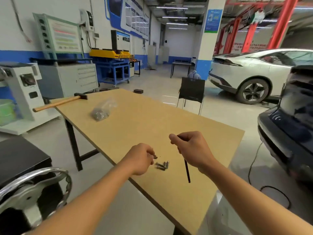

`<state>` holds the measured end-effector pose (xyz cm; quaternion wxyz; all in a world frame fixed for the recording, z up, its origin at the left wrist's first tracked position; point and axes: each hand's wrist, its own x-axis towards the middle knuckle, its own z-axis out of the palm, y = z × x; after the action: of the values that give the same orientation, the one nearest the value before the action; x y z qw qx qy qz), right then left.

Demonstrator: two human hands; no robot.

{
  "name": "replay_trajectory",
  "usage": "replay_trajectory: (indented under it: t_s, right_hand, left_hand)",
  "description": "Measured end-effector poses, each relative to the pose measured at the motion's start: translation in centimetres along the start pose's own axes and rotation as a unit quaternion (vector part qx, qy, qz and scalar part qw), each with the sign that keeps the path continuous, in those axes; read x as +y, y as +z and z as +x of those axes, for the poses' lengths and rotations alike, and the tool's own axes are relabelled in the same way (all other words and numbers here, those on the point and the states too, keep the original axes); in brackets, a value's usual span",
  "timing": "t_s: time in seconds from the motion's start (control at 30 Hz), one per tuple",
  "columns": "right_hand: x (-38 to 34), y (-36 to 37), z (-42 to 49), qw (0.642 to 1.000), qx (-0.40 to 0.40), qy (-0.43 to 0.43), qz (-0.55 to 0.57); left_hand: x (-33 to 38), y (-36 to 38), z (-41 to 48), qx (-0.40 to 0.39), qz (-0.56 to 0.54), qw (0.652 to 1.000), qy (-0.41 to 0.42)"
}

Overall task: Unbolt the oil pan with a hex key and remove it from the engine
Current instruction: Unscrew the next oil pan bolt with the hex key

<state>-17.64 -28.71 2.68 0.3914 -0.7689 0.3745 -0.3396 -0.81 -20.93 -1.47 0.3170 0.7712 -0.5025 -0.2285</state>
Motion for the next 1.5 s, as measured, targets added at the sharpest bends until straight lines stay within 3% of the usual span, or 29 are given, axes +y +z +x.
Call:
replay_trajectory:
  t_s: [0.1, 0.23, 0.6, 0.7, 0.8, 0.93, 1.1, 1.3, 1.5]
  right_hand:
    - [1.6, -0.4, 0.1, 1.0, 0.015, 0.009, 0.016]
    - [2.4, 0.5, 0.4, 0.999, 0.017, 0.013, 0.035]
    - [1.6, 4.0, 2.1, 0.997, -0.008, 0.017, 0.078]
    - [-1.0, 5.7, 2.2, 0.995, -0.014, -0.012, 0.099]
    - [-6.1, 8.2, 1.5, 0.988, -0.006, -0.078, 0.132]
    - [-15.7, 13.2, -1.9, 0.957, -0.038, -0.212, 0.194]
    - [-27.5, 20.3, -10.4, 0.879, -0.111, -0.363, 0.289]
    - [-36.2, 29.4, -21.0, 0.792, -0.235, -0.443, 0.349]
    - [-37.9, 37.2, -27.1, 0.74, -0.342, -0.45, 0.364]
  left_hand:
    - [-1.1, 1.4, 1.3, -0.002, 0.141, 0.989, 0.044]
    - [-2.3, 2.1, 2.7, -0.016, 0.16, 0.985, 0.065]
    - [-3.4, 0.8, 2.7, 0.04, 0.047, 0.994, 0.091]
    - [-1.6, -4.5, 0.3, -0.011, -0.023, 0.996, 0.09]
    - [0.4, -11.0, -4.5, -0.058, -0.002, 0.992, 0.11]
    - [0.7, -19.4, -13.9, 0.071, 0.113, 0.985, 0.112]
    - [-2.5, -27.4, -28.3, 0.255, 0.074, 0.961, 0.078]
    - [-8.5, -31.2, -42.7, 0.412, 0.053, 0.91, 0.0]
    - [-14.7, -32.0, -50.1, 0.468, 0.043, 0.879, -0.082]
